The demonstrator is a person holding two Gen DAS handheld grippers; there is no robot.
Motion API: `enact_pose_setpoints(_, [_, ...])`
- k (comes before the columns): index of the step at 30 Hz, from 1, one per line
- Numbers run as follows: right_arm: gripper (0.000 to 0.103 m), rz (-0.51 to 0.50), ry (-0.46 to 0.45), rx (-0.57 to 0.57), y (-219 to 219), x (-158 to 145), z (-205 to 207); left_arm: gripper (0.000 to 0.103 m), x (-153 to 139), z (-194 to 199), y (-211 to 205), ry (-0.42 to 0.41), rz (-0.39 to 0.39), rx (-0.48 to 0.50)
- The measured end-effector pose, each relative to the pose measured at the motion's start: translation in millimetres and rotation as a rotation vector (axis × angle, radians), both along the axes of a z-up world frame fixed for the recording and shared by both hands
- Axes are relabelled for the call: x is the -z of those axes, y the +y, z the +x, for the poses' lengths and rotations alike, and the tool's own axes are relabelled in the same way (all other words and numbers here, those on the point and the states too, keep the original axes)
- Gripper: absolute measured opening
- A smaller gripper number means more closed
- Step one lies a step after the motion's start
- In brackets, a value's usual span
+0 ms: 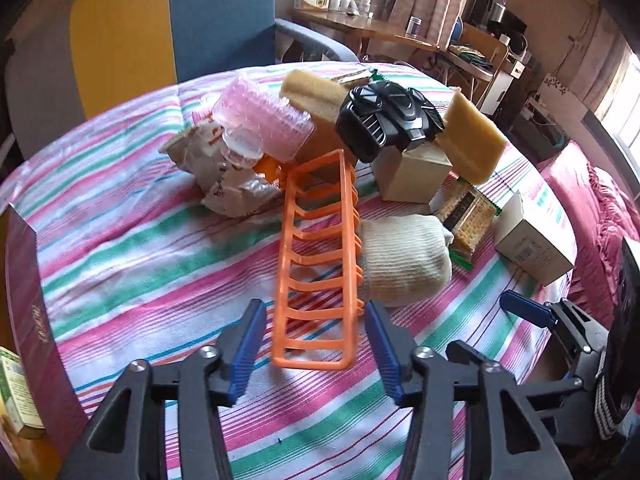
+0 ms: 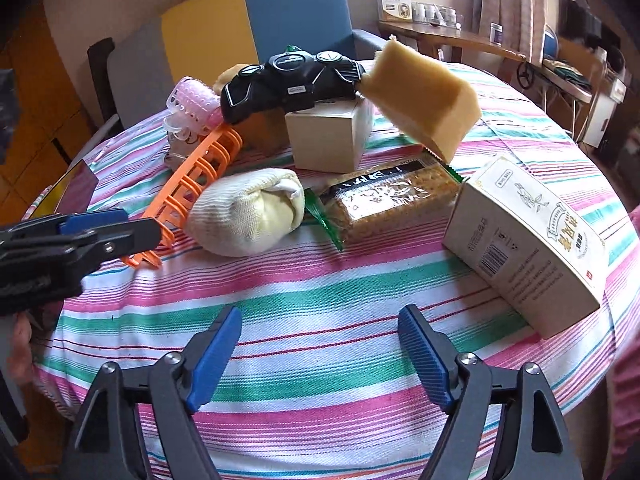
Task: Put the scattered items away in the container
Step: 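Move the left tool to the orange plastic rack, then grasp the orange rack with the left tool while the right tool reaches the cream sock ball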
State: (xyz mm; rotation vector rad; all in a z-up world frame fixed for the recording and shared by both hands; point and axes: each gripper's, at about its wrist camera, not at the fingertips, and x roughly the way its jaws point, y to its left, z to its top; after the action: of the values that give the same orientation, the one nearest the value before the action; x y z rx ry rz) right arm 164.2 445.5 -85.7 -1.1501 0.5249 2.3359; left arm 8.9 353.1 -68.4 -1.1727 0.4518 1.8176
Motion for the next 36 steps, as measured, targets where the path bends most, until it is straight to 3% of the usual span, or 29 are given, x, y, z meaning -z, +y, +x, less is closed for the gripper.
enact_pose_setpoints(2, [0.089,0.016,0.000,-0.009,-2,2,-2,0.030,3,-1,-6,-0.023,0.011,0.003])
enact_pose_setpoints(8, [0.097,0.082,-0.019,-0.034,-13,7,-8,0.025,10,2,-38,-0.085,0.040,-0.019])
enact_pose_setpoints(16, [0.090,0.056,0.031,-0.103,-8,-14,-13,0.025,4,21,-96,-0.126,0.063,-0.067])
enact_pose_setpoints(21, [0.090,0.103,0.070,-0.191,-11,-37,-52,0.029,-3,24,-120,-0.130,0.088,-0.112])
enact_pose_setpoints(27, [0.086,0.068,0.011,-0.241,4,-28,-103,0.035,-8,31,-126,-0.102,0.098,-0.111])
enact_pose_setpoints(31, [0.082,0.053,-0.031,-0.262,0,-19,-100,0.036,-7,31,-128,-0.104,0.105,-0.116])
enact_pose_setpoints(36, [0.066,-0.018,-0.030,-0.295,-12,-13,-65,0.038,-7,33,-130,-0.105,0.110,-0.121])
